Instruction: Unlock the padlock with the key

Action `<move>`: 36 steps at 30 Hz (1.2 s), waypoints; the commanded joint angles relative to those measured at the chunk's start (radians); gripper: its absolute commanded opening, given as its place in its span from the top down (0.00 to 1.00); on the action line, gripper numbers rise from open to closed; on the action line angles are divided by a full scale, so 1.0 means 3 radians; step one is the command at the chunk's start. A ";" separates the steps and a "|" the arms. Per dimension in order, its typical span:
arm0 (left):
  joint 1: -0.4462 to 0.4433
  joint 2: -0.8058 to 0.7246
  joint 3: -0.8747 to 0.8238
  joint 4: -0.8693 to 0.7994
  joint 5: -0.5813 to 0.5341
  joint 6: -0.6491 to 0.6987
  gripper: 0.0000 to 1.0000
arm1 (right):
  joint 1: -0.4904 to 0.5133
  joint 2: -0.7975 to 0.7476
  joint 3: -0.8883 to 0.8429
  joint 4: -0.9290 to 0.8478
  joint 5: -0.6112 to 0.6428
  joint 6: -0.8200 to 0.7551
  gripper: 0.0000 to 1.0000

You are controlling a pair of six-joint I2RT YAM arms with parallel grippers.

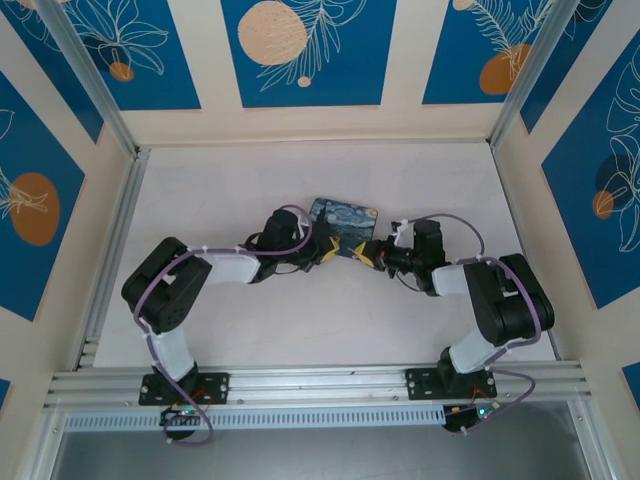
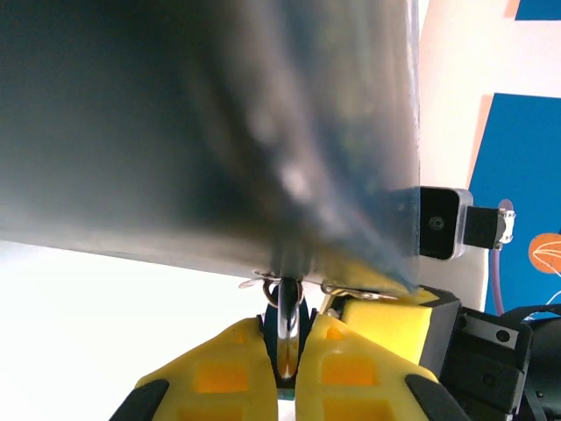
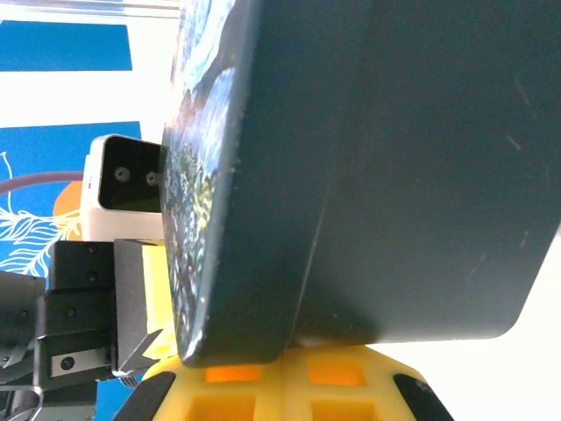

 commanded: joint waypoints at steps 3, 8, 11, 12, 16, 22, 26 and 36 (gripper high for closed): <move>0.0013 -0.0074 -0.0049 0.0172 0.0108 -0.0066 1.00 | -0.0073 -0.0015 0.0001 0.0127 -0.0197 -0.0006 1.00; 0.0015 -0.0032 -0.0073 0.0450 0.0121 -0.0232 1.00 | -0.0057 -0.0314 -0.0197 0.0077 -0.0155 0.0153 1.00; 0.0015 -0.0002 -0.0075 0.0642 0.0136 -0.0322 1.00 | -0.0018 -0.0513 -0.0268 -0.0100 -0.0062 0.0294 1.00; 0.0014 0.0007 -0.0077 0.0737 0.0134 -0.0352 1.00 | 0.0002 -0.0580 -0.0273 -0.0190 -0.0027 0.0356 1.00; 0.0015 0.0014 -0.0077 0.0952 0.0156 -0.0445 1.00 | 0.0047 -0.0796 -0.0285 -0.0413 0.0106 0.0611 1.00; 0.0012 0.0001 -0.0113 0.1122 0.0156 -0.0561 1.00 | 0.0113 -0.0978 -0.0277 -0.0507 0.0292 0.0929 1.00; 0.0012 -0.0013 -0.0132 0.1159 0.0150 -0.0584 1.00 | 0.0162 -0.1058 -0.0259 -0.0525 0.0413 0.1010 1.00; 0.0011 -0.0011 -0.0133 0.1167 0.0138 -0.0591 1.00 | 0.0224 -0.1036 -0.0172 -0.0545 0.0588 0.1072 1.00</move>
